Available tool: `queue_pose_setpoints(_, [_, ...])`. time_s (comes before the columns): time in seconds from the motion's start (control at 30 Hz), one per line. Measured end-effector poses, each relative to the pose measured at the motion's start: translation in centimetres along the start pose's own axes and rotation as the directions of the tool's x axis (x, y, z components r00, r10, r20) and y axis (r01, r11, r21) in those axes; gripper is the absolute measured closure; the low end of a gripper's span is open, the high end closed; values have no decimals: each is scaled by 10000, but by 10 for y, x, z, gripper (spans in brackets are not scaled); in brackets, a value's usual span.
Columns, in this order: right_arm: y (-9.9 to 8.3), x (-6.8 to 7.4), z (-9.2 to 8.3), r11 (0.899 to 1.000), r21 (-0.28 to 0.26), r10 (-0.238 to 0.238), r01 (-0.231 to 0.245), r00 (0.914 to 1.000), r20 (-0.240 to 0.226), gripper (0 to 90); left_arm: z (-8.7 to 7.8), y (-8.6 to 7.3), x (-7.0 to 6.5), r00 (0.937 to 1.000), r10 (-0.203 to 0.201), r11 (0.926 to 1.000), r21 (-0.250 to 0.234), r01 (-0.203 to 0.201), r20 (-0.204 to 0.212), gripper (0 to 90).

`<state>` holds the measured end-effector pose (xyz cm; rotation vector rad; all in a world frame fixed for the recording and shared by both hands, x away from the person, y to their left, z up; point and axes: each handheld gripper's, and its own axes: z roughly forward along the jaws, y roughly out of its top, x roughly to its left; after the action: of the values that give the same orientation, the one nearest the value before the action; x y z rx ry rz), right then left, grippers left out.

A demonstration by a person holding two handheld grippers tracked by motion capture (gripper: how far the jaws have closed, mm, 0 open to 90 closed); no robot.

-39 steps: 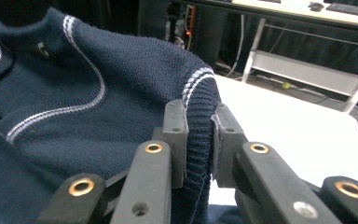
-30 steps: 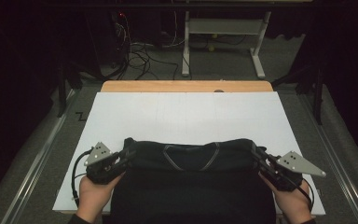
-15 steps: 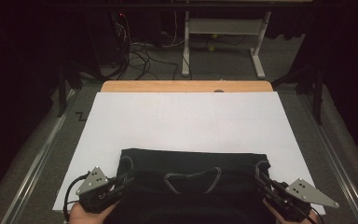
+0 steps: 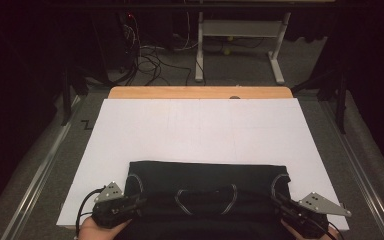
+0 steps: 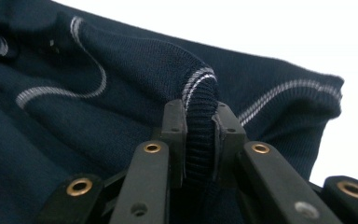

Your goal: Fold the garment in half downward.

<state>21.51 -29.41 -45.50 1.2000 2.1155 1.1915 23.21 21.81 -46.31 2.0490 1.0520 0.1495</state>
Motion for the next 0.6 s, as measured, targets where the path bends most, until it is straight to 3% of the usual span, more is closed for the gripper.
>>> queue_pose_setpoints(0.17, [-4, -2, 10, 9976, 692, -20, 14, 10000, 93, 758, 9, 0, 5, 9998, -109, 9998, 187, 112, -187, 627])
queue_pose_setpoints(0.3, [-6, -4, 16, 9957, 927, -30, 14, 9999, 166, 717, 11, 0, 9, 9992, -307, 9995, 23, 307, -243, 549])
queue_pose_setpoints(0.5, [-4, -7, 13, 9990, 431, 72, -86, 9994, 337, 525, 4, 0, 11, 9973, -320, 9973, -683, 275, -666, 360])
queue_pose_setpoints(0.6, [-1, -10, 7, 9996, -16, 269, -269, 9981, 553, 477, -4, 1, 15, 9954, -504, 9919, -1204, 404, -820, 327])
